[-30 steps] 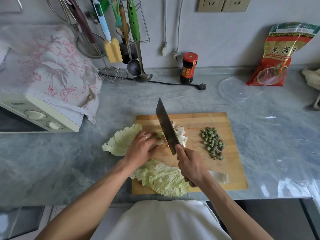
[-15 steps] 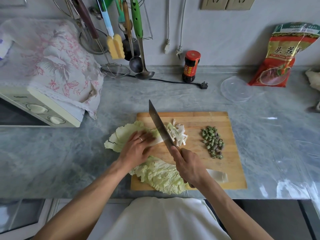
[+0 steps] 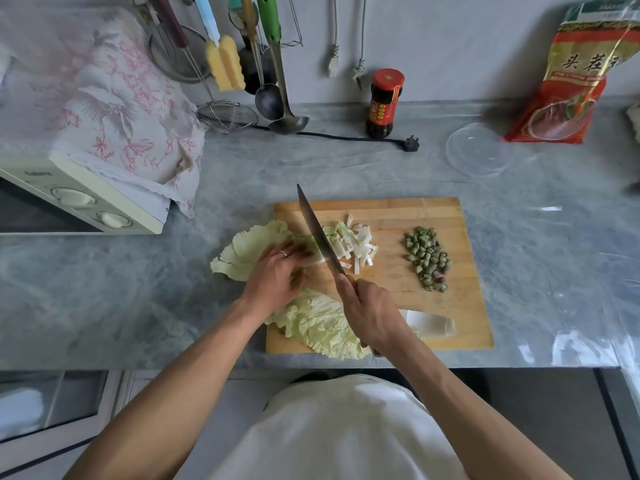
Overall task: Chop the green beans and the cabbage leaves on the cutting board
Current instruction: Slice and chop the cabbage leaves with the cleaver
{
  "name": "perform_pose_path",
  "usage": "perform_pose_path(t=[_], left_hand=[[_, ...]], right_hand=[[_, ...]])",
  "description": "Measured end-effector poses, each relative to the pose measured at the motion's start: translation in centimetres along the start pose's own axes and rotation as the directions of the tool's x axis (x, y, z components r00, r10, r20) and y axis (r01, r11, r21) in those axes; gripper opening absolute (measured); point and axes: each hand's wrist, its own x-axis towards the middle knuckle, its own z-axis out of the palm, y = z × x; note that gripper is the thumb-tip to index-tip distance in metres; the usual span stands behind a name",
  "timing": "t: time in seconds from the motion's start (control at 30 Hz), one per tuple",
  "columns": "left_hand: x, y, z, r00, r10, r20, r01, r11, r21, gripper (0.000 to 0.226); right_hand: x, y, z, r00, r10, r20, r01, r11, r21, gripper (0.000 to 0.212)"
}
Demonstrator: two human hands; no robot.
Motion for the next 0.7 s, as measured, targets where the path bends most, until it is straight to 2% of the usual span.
perform_pose_path(t=[0.17, 0.33, 0.5, 0.6, 0.7], left_hand=[[0.1, 0.7, -0.3, 0.998, -0.046, 0.038, 0.046, 0.999, 0.016, 0.041], [0.3, 1.5, -0.6, 0.994, -0.096, 0.059, 0.095, 0.995, 0.014, 0.039], [-0.1, 1.3, -0.5, 0.993, -0.088, 0.075, 0.086, 0.996, 0.023, 0.041], [-0.2, 0.6, -0.6, 0.997, -0.03, 0.071, 0.03, 1.0, 0.002, 0.043], [0.3, -0.3, -0.8, 0.996, 0.022, 0.086, -0.021, 1.0, -0.006, 0.041]], right_hand=[[0.5, -0.4, -0.1, 0.999, 0.022, 0.038, -0.023, 1.0, 0.018, 0.051], [0.8, -0.2, 0.7, 1.0, 0.002, -0.004, -0.002, 1.0, 0.015, 0.046], [1.3, -0.5, 1.5, 0.994, -0.071, -0.088, 0.072, 0.997, 0.016, 0.046], [1.3, -0.1, 1.7, 0.995, 0.006, -0.102, 0.004, 0.995, 0.101, 0.054], [0.5, -0.3, 1.6, 0.994, 0.046, -0.104, -0.024, 0.979, 0.203, 0.052]])
